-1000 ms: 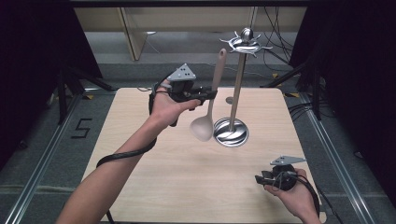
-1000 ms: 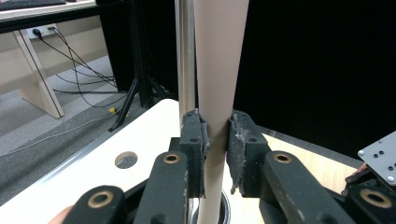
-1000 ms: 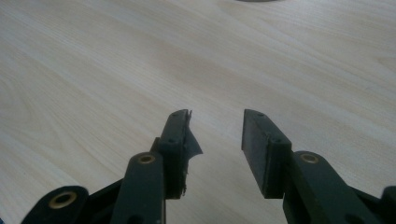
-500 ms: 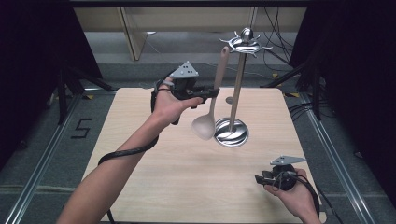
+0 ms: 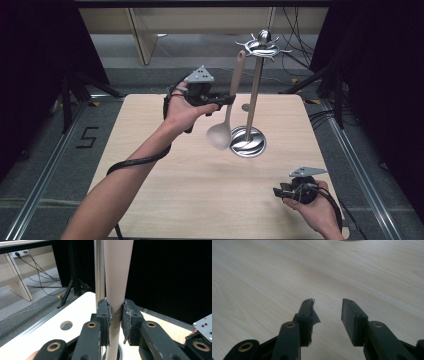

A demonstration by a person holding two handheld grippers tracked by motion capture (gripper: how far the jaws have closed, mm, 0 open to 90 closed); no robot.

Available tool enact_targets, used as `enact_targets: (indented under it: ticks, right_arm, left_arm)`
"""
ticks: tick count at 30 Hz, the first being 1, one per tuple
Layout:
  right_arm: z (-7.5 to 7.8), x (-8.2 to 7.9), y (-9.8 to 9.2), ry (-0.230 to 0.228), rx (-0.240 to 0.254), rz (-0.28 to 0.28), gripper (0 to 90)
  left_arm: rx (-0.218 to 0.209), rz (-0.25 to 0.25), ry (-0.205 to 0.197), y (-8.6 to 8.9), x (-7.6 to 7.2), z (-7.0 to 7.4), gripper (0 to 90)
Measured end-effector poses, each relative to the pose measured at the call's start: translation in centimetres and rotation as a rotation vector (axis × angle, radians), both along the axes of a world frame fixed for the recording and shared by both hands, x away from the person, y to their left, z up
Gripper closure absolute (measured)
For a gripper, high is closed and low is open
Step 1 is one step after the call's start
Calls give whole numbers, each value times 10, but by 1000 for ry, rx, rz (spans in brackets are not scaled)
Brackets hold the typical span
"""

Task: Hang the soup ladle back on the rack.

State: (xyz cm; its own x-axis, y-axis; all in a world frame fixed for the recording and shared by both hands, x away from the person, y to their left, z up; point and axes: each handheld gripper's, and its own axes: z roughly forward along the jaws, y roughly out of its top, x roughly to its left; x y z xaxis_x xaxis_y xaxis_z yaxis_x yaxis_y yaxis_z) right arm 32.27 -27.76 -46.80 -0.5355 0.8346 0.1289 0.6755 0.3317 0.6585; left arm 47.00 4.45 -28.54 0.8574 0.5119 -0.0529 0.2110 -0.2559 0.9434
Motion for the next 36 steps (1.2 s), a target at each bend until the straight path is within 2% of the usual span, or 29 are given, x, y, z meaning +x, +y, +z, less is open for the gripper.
enact_targets:
  ticks: [5,7,8,9,13,14,16,18,19,36]
  right_arm:
    - [-1,1,0,-22,-11,7,621]
    - [1,0,0,5,-2,-3,621]
    - [3,-1,-1,22,-26,0,621]
    - [3,-1,-1,22,-27,0,621]
    - [-1,0,0,-11,8,-4,621]
    - [2,0,-2,32,14,34,621]
    - [2,0,-2,33,16,34,621]
    - [2,0,-2,33,17,32,621]
    - [4,-1,-2,30,-31,7,621]
    - [3,-1,-1,21,-21,-1,621]
  left_arm:
    - [1,-6,0,-2,0,1,763]
    - [5,-8,-2,-3,-1,2,763]
    - [7,-8,-3,-4,-1,2,763]
    - [7,-9,-3,-5,-1,3,763]
    - [12,-4,7,-6,0,4,763]
    - [13,-4,10,-6,1,4,763]
    - [14,-3,13,-6,1,4,763]
    - [25,-2,20,-8,3,2,763]
    - [27,-4,20,-8,3,2,763]
    - [42,13,58,-18,7,1,762]
